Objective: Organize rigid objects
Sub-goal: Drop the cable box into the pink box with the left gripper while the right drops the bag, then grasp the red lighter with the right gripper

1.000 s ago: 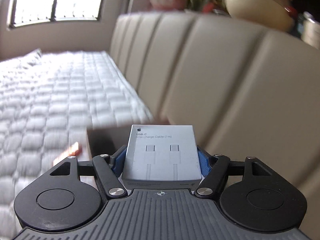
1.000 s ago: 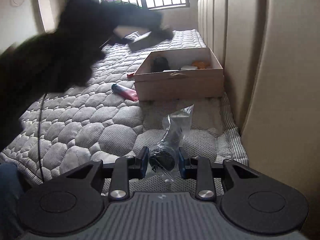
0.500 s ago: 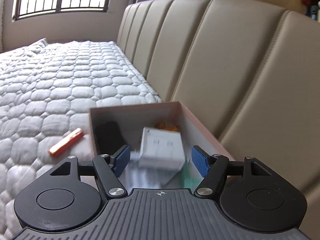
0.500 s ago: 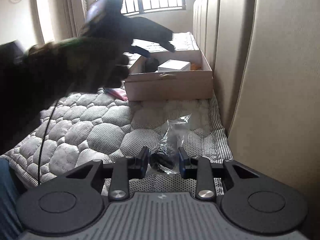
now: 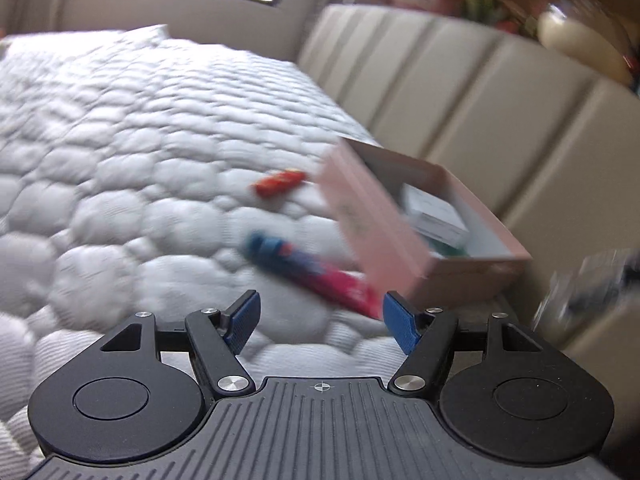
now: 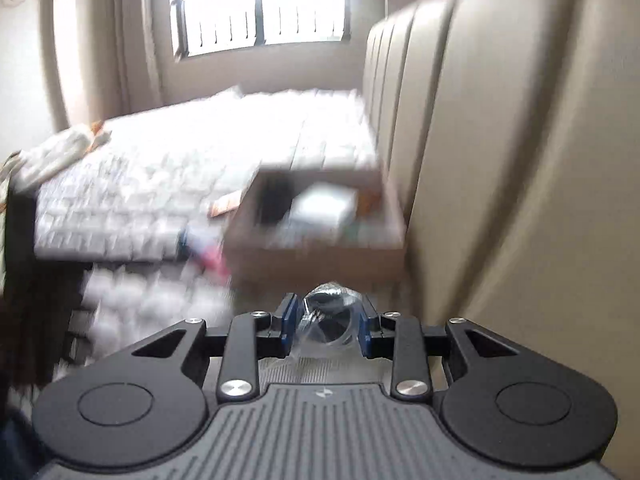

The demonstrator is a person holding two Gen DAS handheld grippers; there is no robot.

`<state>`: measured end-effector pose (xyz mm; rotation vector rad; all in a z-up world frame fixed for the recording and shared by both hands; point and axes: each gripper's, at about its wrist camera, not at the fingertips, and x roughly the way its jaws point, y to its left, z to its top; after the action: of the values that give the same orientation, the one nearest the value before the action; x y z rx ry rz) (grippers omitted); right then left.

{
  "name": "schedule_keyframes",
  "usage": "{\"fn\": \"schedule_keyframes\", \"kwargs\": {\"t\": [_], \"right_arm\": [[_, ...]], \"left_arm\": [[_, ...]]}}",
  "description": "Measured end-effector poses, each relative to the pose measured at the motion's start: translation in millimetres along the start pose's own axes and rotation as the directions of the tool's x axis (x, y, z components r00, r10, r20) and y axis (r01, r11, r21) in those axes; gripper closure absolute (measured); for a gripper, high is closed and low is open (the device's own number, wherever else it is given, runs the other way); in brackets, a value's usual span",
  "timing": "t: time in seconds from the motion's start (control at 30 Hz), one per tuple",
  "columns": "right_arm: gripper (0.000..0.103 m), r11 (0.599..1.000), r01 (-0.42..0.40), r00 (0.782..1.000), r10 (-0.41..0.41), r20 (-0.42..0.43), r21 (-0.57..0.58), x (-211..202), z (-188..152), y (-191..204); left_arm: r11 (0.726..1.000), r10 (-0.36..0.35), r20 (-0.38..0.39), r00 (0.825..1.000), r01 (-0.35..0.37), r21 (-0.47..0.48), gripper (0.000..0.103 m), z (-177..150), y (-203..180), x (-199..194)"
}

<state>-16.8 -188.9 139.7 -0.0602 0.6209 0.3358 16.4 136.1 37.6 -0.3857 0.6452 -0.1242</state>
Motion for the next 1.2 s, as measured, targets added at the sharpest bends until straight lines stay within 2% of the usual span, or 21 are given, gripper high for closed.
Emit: {"fn": "schedule_keyframes", "kwargs": {"t": [0.1,0.17,0.27,0.3,0.37,0.47,0.57,0.77,0.87,0.93,1.0,1.07,1.1,1.2], "right_arm": [[0.073,0.999,0.03,0.998,-0.031,0.053,0.03,18,55,5],[0.073,0.997,0.077,0.995,-0.078,0.056,0.023,46,87,12],[0.058,0.997,0.077,0.997,-0.077,-0.022,0.016,96,112,17],[0.054,0.996,0.08,0.996,-0.078,-0.049,0.036,108,114,16],[0.054,0.998,0.038,0.996,-0.033,-0.08,0.052,123,111,17],[0.053,1.0,0.018,0.992,-0.015,-0.122,0.025,141,96,33],[0.053,0.999,-0.019,0.982,0.013,-0.189,-0.029,163,88,62],[0.054,0.968,-0.207,0.951,0.165,-0.261,-0.142,187,71,133],[0.054,0.944,-0.222,0.948,0.151,-0.28,-0.244,202,68,168],[0.054,0.958,-0.216,0.939,0.151,-0.309,-0.189,218,81,172],[0.054,0.98,-0.194,0.922,0.167,-0.35,-0.043,244,100,166],[0.059,0.991,-0.12,0.911,0.134,-0.391,0.061,273,114,163],[0.065,0.993,-0.081,0.908,0.111,-0.403,0.091,285,118,163],[0.068,0.989,0.002,0.902,0.062,-0.427,0.148,313,124,171]], "left_arm": [[0.996,0.003,0.033,0.999,0.0,-0.093,0.031,6,24,-7],[0.995,0.026,0.038,0.999,-0.022,-0.1,0.031,9,33,-12],[0.988,0.096,0.034,0.995,-0.091,-0.126,0.03,12,43,-17],[0.983,0.099,0.038,0.994,-0.092,-0.156,0.031,14,48,-20],[0.976,0.085,0.058,0.995,-0.072,-0.206,0.031,16,58,-27],[0.972,0.093,0.084,0.992,-0.072,-0.222,0.03,18,61,-35],[0.971,0.089,0.089,0.992,-0.066,-0.23,0.03,19,61,-38],[0.957,0.13,0.11,0.985,-0.096,-0.273,0.03,19,72,-43],[0.946,0.146,0.114,0.983,-0.105,-0.305,0.03,19,78,-46],[0.948,0.136,0.114,0.984,-0.096,-0.302,0.03,19,76,-46],[0.954,0.125,0.11,0.986,-0.089,-0.285,0.03,19,72,-44],[0.959,0.109,0.098,0.989,-0.078,-0.273,0.03,18,68,-41],[0.96,0.092,0.087,0.992,-0.065,-0.272,0.031,18,67,-40],[0.965,0.062,0.083,0.995,-0.039,-0.258,0.031,17,63,-40]]}}
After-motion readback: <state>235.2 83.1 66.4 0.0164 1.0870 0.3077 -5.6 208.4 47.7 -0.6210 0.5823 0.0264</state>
